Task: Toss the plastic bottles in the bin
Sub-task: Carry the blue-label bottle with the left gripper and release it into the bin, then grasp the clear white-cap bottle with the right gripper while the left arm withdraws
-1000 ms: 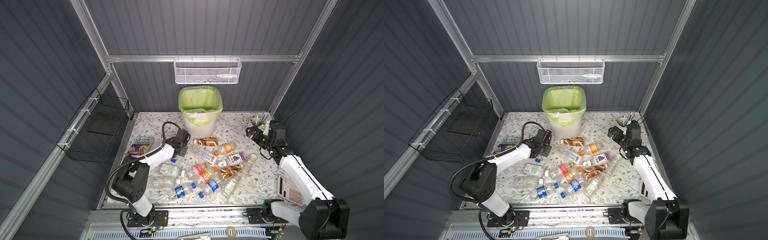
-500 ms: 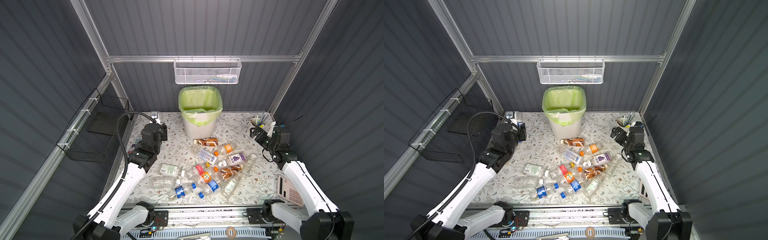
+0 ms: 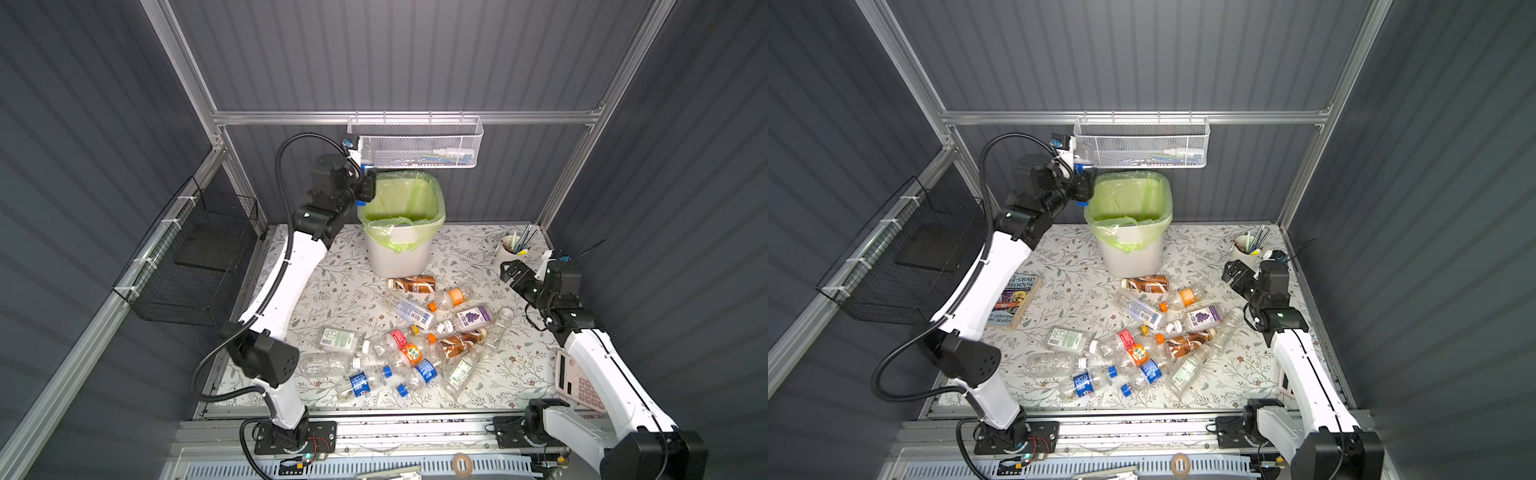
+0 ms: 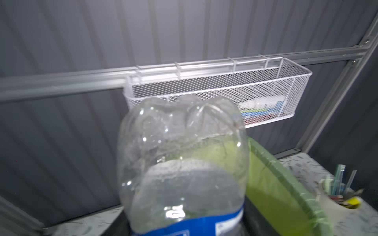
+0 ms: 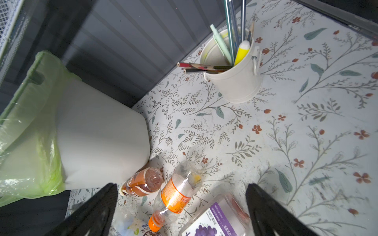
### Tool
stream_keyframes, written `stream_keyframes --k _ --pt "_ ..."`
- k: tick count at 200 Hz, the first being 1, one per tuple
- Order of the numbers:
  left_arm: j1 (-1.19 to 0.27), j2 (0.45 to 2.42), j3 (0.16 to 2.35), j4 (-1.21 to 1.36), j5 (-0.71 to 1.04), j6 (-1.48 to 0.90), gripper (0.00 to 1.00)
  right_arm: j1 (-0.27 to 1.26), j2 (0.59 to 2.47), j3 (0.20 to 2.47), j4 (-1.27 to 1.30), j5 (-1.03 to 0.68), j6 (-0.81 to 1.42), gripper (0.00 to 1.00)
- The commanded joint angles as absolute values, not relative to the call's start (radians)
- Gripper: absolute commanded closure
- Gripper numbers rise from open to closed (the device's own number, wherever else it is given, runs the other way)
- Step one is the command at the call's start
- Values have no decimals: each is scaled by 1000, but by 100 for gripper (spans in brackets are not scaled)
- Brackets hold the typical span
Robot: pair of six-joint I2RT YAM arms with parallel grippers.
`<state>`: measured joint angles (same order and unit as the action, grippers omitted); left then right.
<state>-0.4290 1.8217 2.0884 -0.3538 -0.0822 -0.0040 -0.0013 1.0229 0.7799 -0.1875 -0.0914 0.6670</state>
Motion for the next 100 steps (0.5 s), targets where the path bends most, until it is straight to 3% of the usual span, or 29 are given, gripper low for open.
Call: stream_keyframes --k 1,11,100 --pt "-441 1795 2056 -441 2 -55 6 -24 984 785 -265 -67 639 1" --pt "-442 1745 1979 -358 0 -57 0 -33 966 774 -271 -58 644 1" --pt "-445 1373 1465 -61 -146 -36 0 -42 946 742 -299 -84 734 1"
